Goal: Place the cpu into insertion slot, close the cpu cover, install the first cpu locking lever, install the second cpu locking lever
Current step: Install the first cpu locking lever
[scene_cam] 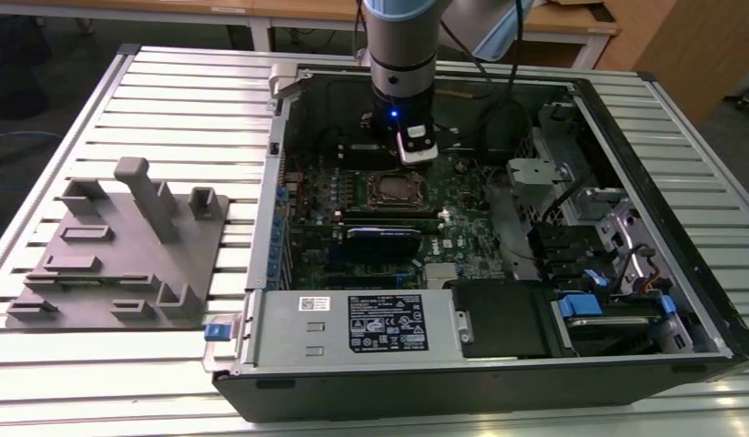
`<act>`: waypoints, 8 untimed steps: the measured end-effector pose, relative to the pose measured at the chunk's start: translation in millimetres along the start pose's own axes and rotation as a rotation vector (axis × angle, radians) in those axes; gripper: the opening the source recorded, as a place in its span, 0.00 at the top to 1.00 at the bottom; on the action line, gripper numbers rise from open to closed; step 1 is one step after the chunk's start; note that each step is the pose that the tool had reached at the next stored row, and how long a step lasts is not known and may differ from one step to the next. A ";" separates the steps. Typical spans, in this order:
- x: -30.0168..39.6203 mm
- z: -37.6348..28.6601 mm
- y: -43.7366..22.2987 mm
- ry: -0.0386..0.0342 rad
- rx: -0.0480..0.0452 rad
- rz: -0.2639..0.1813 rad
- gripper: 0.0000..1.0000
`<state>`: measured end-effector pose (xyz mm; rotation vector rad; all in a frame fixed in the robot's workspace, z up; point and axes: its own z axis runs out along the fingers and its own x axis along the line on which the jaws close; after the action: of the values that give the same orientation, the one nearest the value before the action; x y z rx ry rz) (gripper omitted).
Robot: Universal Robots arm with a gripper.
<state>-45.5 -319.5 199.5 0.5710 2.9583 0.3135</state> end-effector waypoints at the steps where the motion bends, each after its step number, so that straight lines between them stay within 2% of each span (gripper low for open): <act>1: -0.4 0.1 0.2 -0.0001 0.0003 0.000 0.89; 8: -2.1 1.3 0.4 -0.0015 0.0040 0.000 0.89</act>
<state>-43.2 -319.7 198.4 0.5710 2.9581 0.3071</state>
